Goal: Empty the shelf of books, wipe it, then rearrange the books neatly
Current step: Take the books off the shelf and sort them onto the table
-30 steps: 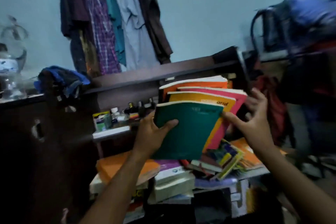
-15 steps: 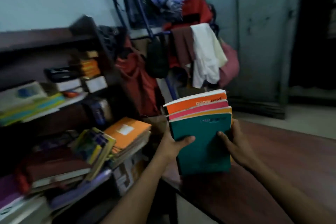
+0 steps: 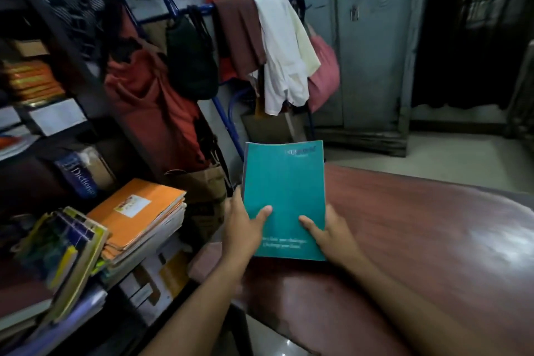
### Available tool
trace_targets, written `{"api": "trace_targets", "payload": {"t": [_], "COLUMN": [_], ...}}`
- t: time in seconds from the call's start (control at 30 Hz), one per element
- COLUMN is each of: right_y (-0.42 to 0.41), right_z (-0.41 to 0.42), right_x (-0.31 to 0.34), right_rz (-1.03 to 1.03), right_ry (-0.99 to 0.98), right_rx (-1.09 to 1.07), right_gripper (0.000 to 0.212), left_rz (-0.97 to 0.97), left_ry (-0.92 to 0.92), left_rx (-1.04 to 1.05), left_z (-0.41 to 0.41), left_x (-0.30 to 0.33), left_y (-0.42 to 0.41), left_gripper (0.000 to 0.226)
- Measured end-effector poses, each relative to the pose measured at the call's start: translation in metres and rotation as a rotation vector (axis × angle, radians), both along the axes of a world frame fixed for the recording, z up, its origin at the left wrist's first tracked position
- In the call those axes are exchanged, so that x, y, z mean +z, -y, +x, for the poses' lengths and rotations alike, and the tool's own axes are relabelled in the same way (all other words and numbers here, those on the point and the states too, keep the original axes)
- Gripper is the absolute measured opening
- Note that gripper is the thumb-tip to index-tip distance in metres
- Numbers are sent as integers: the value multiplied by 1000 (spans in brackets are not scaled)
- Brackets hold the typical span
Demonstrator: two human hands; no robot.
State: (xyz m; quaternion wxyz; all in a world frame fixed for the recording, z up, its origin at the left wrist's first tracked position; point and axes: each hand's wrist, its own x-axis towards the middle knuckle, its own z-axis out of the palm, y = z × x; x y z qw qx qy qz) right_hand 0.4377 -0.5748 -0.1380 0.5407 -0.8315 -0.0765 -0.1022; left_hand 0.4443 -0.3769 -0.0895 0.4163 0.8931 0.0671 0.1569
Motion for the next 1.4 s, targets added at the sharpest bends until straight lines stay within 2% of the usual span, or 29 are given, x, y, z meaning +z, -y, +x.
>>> {"api": "trace_targets", "payload": {"t": [0.13,0.23,0.37,0.53,0.6,0.7,0.83,1.0,1.13,1.27,1.4], "right_y": [8,31,39,38,42,57,99,152,181,207,253], "right_z": [25,52,94,111,112,103,69,28,6,-24,-61], "right_x": [-3,-6,-3,-21,-27,-27,-11,0,-2,10,19], "right_rz": [55,-75,-104,-3,79,178,83,-41,17,50,-55], "right_ry": [-74,-92,-182,-229,-276,-342,-346,-319,-323,-312,-268], "right_rx": [-101,-202,-139,-182,-218,-268,-280,-358,-414,-495,-626], "right_gripper": [38,35,37,40,42,35,27,37,33,29,28], "left_rz": [121,148,226,375,432,461,448,488,428,422,366], "left_ry": [-161,-178,-222,-426,-415,-341,-293,-279,-267,-270,-319], "left_rx": [-74,-101,-92,-133,-149,-193,-270,-289,-316,-449,-671], "left_z": [48,78,121,161,163,151,124,81,62,39,5], "left_x": [15,10,6,0,-5,-12,-21,-24,-17,-8,-10], "left_y": [13,37,49,35,38,53,89,148,181,206,233], "left_gripper": [70,64,65,86,90,82,72,73,72,66,84]}}
